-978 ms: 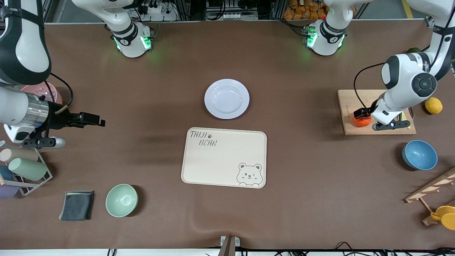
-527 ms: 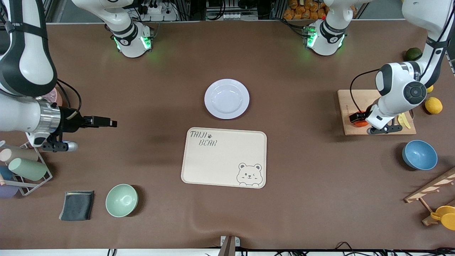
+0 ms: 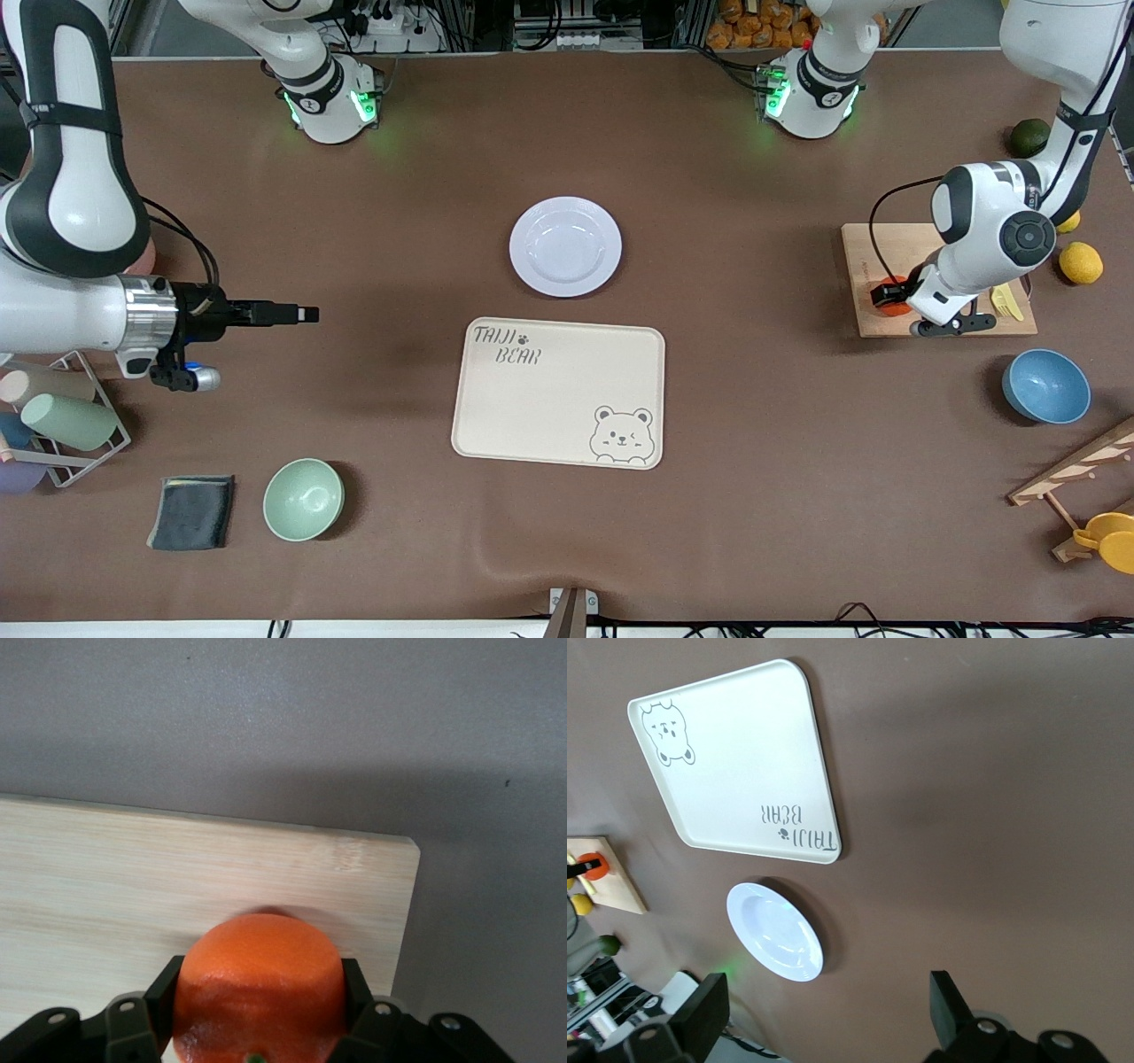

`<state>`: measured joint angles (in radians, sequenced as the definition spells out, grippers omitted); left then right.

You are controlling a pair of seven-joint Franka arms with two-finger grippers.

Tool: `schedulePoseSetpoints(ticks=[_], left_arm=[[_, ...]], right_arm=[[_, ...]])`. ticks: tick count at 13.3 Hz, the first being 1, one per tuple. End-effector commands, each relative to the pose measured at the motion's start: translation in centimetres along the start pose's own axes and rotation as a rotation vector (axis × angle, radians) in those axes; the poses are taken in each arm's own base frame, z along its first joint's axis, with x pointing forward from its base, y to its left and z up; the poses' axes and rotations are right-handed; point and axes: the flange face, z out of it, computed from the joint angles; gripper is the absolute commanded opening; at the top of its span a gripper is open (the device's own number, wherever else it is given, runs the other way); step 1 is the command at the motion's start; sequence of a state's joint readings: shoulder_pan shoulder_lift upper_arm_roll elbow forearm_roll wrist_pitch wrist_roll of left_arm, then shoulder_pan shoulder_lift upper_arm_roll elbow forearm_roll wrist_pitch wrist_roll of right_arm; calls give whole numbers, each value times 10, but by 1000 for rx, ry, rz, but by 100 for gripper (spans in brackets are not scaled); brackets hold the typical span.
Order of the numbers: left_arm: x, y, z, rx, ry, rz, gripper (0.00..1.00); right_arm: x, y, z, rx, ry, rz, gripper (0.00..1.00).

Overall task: Place orange and plate with both arms
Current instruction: 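Grasp the orange with the left gripper while the right gripper reaches out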

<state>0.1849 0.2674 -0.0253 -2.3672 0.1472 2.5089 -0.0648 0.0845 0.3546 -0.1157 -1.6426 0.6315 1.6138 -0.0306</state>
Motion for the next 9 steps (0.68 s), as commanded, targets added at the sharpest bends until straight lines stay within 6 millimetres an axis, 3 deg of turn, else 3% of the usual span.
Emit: schedulePoseSetpoints(ticks=[1, 2, 4, 6, 9], left_arm=[[3, 1, -2, 12, 12, 19, 6], [4, 12, -14, 14, 29, 37, 5], [5, 58, -34, -2, 54, 60, 5], [2, 132, -56, -26, 85, -6, 5], [-17, 245, -81, -52, 43, -173, 5]], right_arm=[[11, 9, 13, 60, -35, 28, 100], [12, 12, 16, 69, -42, 24, 100], [14, 19, 20, 72, -53, 5, 100], [17, 29, 27, 103, -60, 3, 100], [19, 33, 29, 105, -65, 10, 100]])
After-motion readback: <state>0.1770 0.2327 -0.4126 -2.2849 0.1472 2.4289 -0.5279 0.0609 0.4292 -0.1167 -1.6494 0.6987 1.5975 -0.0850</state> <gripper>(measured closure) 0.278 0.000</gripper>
